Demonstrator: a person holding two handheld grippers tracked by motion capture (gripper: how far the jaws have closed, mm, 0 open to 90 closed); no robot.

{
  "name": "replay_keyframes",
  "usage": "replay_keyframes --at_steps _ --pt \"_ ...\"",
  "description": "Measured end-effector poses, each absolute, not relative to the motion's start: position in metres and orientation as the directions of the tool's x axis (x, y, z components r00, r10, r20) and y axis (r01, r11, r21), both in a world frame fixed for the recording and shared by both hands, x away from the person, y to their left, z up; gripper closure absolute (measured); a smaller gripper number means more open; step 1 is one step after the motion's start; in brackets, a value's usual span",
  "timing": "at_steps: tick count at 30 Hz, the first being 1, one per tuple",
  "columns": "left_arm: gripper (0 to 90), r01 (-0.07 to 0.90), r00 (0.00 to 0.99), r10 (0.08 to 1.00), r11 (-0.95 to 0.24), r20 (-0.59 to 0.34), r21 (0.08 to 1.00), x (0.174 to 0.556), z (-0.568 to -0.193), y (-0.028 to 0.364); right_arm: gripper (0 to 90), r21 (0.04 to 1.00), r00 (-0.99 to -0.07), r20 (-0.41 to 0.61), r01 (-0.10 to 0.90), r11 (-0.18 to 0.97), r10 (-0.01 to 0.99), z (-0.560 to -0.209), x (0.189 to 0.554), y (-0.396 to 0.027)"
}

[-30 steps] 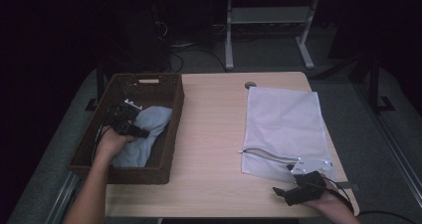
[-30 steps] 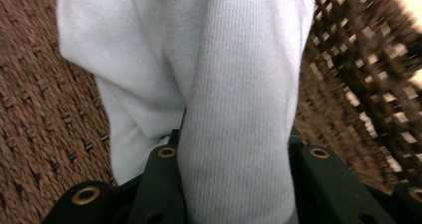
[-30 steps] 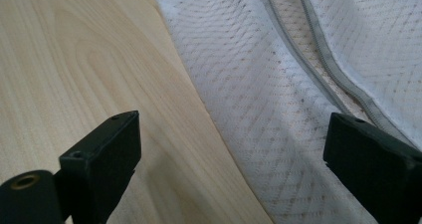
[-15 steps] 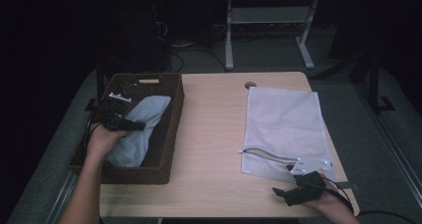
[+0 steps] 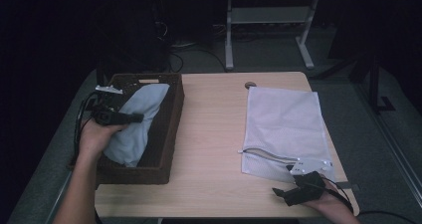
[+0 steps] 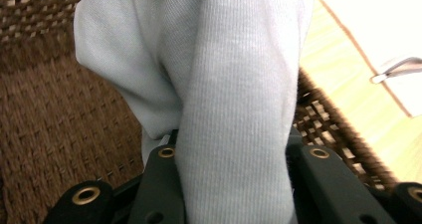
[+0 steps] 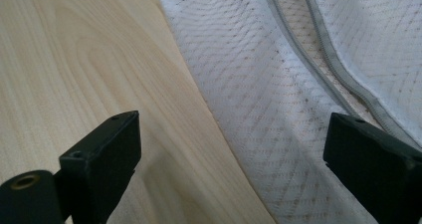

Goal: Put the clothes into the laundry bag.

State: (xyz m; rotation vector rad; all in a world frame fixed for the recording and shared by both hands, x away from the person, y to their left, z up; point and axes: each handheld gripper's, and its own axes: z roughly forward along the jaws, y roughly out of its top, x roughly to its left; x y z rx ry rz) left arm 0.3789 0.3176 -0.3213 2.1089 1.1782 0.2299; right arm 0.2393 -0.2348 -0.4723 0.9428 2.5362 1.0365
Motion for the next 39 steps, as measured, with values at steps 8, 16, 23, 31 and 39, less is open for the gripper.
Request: replay_keyframes --at_steps 8,16,23,31,39 --pt "67.1 0.638 0.617 0.764 -0.346 -0.188 0.688 0.373 -0.3 0.303 7.8 0.695 -0.76 0.016 0.476 0.539 0.65 -0.472 0.239 -0.235" --pt "67.1 0.599 0.663 0.724 -0.36 -0.191 0.716 0.369 -0.282 0.282 7.8 0.697 -0.761 0.016 0.474 0.538 0.649 -0.472 0.239 -0.236" --pt "67.1 0.56 0.707 0.678 -0.361 -0.202 0.746 0.366 -0.266 0.262 7.8 0.697 -0.761 0.016 0.474 0.538 0.649 -0.472 0.239 -0.235" --pt "67.1 0.534 0.741 0.639 -0.372 -0.207 0.759 0.367 -0.257 0.237 7.8 0.699 -0.76 0.019 0.475 0.535 0.65 -0.472 0.239 -0.236" --pt "67.1 0.507 0.775 0.596 -0.39 -0.208 0.769 0.37 -0.257 0.207 7.8 0.697 -0.762 0.02 0.474 0.537 0.647 -0.472 0.24 -0.236"
